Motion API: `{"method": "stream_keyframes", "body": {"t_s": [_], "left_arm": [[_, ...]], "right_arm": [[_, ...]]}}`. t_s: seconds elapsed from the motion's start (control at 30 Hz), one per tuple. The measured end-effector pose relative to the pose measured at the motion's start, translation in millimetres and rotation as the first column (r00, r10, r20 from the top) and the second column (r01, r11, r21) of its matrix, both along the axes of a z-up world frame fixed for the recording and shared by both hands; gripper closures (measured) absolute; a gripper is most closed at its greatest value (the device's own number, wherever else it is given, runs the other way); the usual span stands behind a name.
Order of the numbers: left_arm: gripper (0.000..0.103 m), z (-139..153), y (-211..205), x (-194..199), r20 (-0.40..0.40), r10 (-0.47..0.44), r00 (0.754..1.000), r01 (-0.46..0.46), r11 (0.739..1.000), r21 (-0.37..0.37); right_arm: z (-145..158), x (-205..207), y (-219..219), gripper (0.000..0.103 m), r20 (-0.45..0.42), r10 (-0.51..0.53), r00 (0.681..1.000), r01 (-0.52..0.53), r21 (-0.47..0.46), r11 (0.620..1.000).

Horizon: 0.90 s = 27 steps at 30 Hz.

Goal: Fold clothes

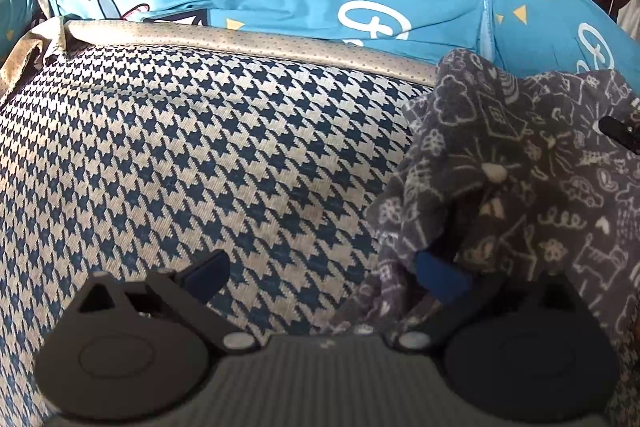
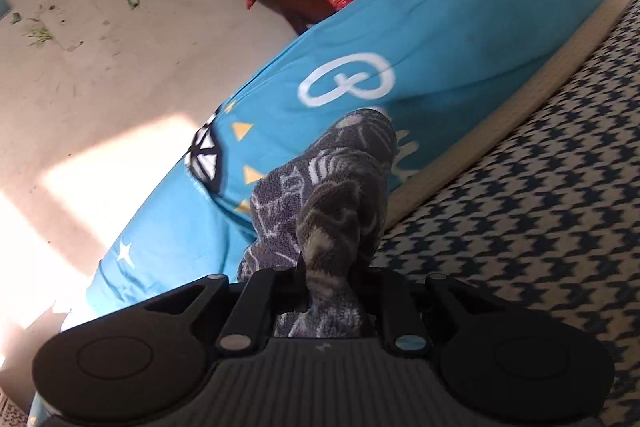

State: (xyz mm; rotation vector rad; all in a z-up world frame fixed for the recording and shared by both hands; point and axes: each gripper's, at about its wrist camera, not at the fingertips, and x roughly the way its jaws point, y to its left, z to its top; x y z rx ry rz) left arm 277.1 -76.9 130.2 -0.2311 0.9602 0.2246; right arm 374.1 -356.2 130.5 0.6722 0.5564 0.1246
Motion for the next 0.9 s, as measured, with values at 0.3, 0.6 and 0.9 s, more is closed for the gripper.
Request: {"method": "stream_keyframes", "body": {"t_s": [0.3, 0.6, 0.9], "left_arm": [[0.000, 1, -11, 0, 0.004, -0.027, 1.000, 0.027, 0.999, 0.018], [0.000, 4, -23, -8, 0.009, -0.085, 0.996, 0.085, 0.995, 0.048], [0.000, 6, -37, -26, 0.010, -0.175, 0.985, 0.174, 0.983, 0.059]], "right_arm": [[11, -24, -37, 0.088, -0.028, -0.126, 0.992, 0.124, -0.062, 0.990], [25, -57, -80, 0.088, -0.027, -0.212, 0.977, 0.208, -0.104, 0.973], [34, -98, -124, 0.088, -0.028, -0.333, 0.942, 0.320, -0.216, 0.922]]}}
